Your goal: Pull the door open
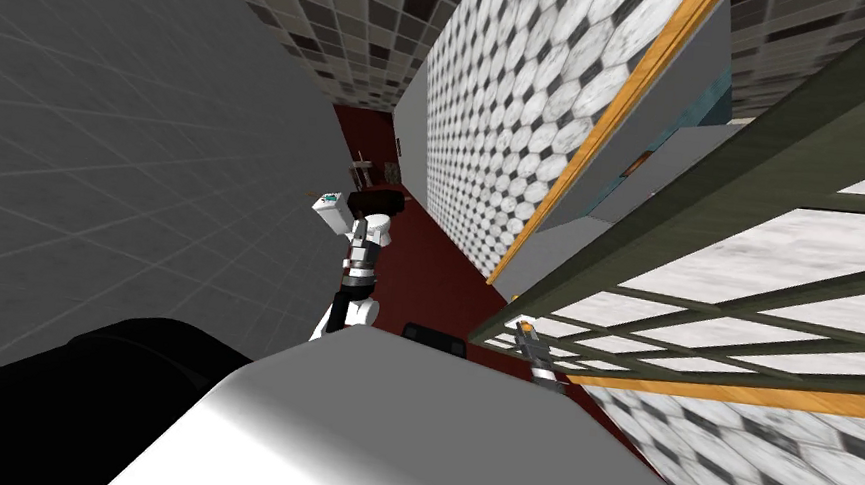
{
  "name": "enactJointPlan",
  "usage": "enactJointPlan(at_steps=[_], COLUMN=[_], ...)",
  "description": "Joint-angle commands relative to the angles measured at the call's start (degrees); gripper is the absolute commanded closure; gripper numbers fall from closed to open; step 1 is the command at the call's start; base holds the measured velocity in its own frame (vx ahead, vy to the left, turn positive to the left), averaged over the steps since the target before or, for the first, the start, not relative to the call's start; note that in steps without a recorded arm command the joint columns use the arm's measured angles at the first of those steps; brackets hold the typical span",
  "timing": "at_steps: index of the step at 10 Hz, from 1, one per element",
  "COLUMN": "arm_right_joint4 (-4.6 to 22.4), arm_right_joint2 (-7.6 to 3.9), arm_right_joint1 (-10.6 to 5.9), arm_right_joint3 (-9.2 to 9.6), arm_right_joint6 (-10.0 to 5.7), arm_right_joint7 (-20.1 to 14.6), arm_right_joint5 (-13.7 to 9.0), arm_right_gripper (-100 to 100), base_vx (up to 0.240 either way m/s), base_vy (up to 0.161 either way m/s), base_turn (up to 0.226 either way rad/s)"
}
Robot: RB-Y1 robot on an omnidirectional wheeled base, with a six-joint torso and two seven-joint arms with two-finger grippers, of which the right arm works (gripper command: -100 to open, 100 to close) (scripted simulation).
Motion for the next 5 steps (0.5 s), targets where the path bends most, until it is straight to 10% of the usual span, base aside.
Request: enactJointPlan(at_steps=[1, 5], arm_right_joint4=[-0.1, -0.1], arm_right_joint2=[-0.71, -1.23], arm_right_joint1=[0.76, 1.72], arm_right_joint3=[0.38, 1.15], arm_right_joint6=[-1.50, -2.34], arm_right_joint7=[-0.7, -1.2], arm_right_joint5=[0.2, 0.5], arm_right_gripper=[100, 100], base_vx=[-0.189, -0.149], base_vy=[-0.048, -0.048], base_turn=[0.109, 0.113])
